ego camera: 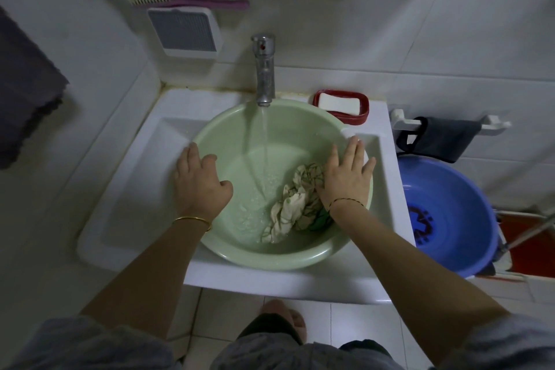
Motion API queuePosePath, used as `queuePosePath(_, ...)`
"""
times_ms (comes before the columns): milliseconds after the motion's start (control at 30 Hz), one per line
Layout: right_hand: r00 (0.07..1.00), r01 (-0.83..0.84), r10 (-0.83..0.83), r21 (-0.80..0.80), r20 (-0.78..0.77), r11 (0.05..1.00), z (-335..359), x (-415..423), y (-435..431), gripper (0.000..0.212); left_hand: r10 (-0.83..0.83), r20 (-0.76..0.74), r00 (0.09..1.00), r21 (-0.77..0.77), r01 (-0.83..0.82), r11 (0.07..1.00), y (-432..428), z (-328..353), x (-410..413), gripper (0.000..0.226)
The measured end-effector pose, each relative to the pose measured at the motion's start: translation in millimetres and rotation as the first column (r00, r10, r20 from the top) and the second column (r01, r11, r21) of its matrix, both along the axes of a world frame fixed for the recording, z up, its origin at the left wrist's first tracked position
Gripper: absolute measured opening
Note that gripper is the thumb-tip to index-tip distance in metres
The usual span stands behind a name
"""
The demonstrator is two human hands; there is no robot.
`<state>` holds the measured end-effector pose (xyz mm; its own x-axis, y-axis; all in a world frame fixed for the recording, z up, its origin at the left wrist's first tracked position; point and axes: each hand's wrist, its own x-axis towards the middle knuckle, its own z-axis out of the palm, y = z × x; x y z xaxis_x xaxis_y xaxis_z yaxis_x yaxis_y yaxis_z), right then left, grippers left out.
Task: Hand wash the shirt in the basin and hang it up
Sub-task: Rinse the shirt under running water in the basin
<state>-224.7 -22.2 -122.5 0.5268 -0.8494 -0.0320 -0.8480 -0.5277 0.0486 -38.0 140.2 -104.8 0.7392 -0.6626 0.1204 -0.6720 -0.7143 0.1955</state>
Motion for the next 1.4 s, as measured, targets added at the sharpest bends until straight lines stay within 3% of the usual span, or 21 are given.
queuePosePath(1400,1.0,-0.008,0.008,0.01,-0.02,1.0,1.7,0.4,1.3,0.072,0.003,0.0,1.0,0.019,-0.003,1.0,0.8,1.5,-2.3,0.061)
